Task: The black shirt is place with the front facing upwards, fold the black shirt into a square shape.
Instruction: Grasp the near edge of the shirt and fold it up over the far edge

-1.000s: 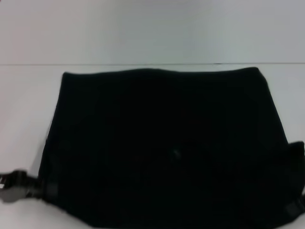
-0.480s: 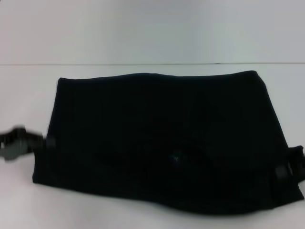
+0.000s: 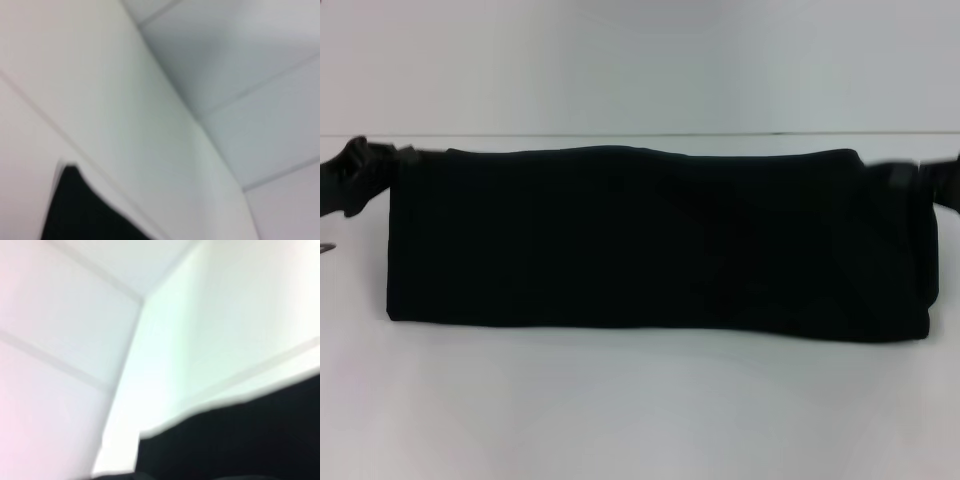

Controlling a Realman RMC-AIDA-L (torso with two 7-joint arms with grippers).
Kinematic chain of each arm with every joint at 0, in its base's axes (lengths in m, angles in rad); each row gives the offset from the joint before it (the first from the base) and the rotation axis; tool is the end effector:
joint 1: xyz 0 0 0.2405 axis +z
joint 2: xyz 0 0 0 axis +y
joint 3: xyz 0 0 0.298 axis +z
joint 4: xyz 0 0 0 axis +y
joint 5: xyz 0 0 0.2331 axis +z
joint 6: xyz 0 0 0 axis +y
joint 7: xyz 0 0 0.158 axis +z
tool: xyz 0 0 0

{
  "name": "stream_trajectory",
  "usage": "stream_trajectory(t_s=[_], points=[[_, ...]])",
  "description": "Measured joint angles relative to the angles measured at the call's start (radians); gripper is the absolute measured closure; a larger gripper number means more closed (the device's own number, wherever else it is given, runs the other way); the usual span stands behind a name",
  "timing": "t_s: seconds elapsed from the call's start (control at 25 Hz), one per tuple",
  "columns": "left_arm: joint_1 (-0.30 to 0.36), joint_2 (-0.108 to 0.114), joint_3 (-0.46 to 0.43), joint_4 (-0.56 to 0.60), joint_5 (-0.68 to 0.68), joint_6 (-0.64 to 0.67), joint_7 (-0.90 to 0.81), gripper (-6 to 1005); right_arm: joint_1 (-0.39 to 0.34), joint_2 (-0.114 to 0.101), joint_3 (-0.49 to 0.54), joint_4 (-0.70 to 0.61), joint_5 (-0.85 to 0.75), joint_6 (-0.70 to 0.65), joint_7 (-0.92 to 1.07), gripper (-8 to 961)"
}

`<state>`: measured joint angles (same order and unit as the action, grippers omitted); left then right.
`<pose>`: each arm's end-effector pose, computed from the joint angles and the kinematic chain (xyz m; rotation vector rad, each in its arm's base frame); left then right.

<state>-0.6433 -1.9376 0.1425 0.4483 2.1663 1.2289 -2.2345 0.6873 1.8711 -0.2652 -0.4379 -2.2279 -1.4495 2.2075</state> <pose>-0.3737 0.4412 0.0569 -1.6697 -1.8075 -1.0562 0.3363 0.4379 0.0603 -2.0726 1.7586 0.9114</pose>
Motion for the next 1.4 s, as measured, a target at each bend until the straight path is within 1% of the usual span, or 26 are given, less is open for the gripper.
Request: stream_trajectory(t_s=[0.08, 0.12, 0.2, 0.36, 0.56, 0.68, 0.84, 0.92, 1.0, 1.08, 1.12, 1.16, 1.24, 1.28, 1.36, 1.4], points=[[-0.003, -0.017, 0.001, -0.008, -0.048, -0.038, 0.037, 949, 0.002, 0.011, -0.003, 0.016, 0.048, 0.052, -0.015, 897], [-0.007, -0.028, 0.003, -0.012, -0.072, -0.065, 0.062, 949, 0.006, 0.018, -0.003, 0.018, 0.064, 0.079, -0.025, 897], [-0.020, -0.042, 0.004, -0.022, -0.092, -0.109, 0.101, 948, 0.017, 0.034, -0.002, 0.020, 0.094, 0.133, -0.049, 897], [-0.046, -0.056, 0.004, -0.038, -0.116, -0.169, 0.161, 948, 0.036, 0.065, -0.006, 0.022, 0.165, 0.230, -0.115, 896], [-0.082, -0.078, 0.004, -0.045, -0.160, -0.243, 0.236, 948, 0.063, 0.099, -0.007, 0.026, 0.180, 0.333, -0.176, 896], [-0.109, -0.099, 0.004, -0.049, -0.192, -0.305, 0.300, 948, 0.080, 0.128, -0.007, 0.026, 0.185, 0.409, -0.234, 896], [-0.138, -0.129, 0.005, -0.051, -0.217, -0.394, 0.362, 948, 0.111, 0.176, -0.006, 0.027, 0.193, 0.543, -0.330, 896], [-0.157, -0.149, 0.005, -0.051, -0.236, -0.450, 0.401, 947, 0.128, 0.202, -0.007, 0.028, 0.205, 0.622, -0.390, 896], [-0.170, -0.165, 0.005, -0.051, -0.259, -0.492, 0.435, 947, 0.144, 0.216, -0.007, 0.039, 0.216, 0.685, -0.450, 895], [-0.180, -0.180, 0.005, -0.051, -0.296, -0.524, 0.483, 947, 0.160, 0.219, -0.008, 0.068, 0.232, 0.744, -0.515, 895], [-0.180, -0.180, 0.005, -0.051, -0.296, -0.524, 0.483, 947, 0.166, 0.219, -0.008, 0.082, 0.243, 0.765, -0.547, 895], [-0.183, -0.190, 0.004, -0.058, -0.349, -0.535, 0.563, 947, 0.171, 0.218, -0.008, 0.095, 0.261, 0.784, -0.587, 895], [-0.183, -0.195, 0.002, -0.076, -0.408, -0.540, 0.647, 947, 0.175, 0.219, -0.008, 0.114, 0.309, 0.805, -0.674, 895], [-0.183, -0.196, 0.001, -0.088, -0.444, -0.543, 0.694, 947, 0.175, 0.220, -0.008, 0.123, 0.332, 0.809, -0.714, 853], [-0.183, -0.195, -0.001, -0.123, -0.524, -0.549, 0.780, 904, 0.177, 0.220, -0.008, 0.140, 0.380, 0.824, -0.787, 768], [-0.183, -0.193, -0.001, -0.139, -0.555, -0.550, 0.816, 882, 0.180, 0.221, -0.008, 0.154, 0.416, 0.854, -0.823, 726]])
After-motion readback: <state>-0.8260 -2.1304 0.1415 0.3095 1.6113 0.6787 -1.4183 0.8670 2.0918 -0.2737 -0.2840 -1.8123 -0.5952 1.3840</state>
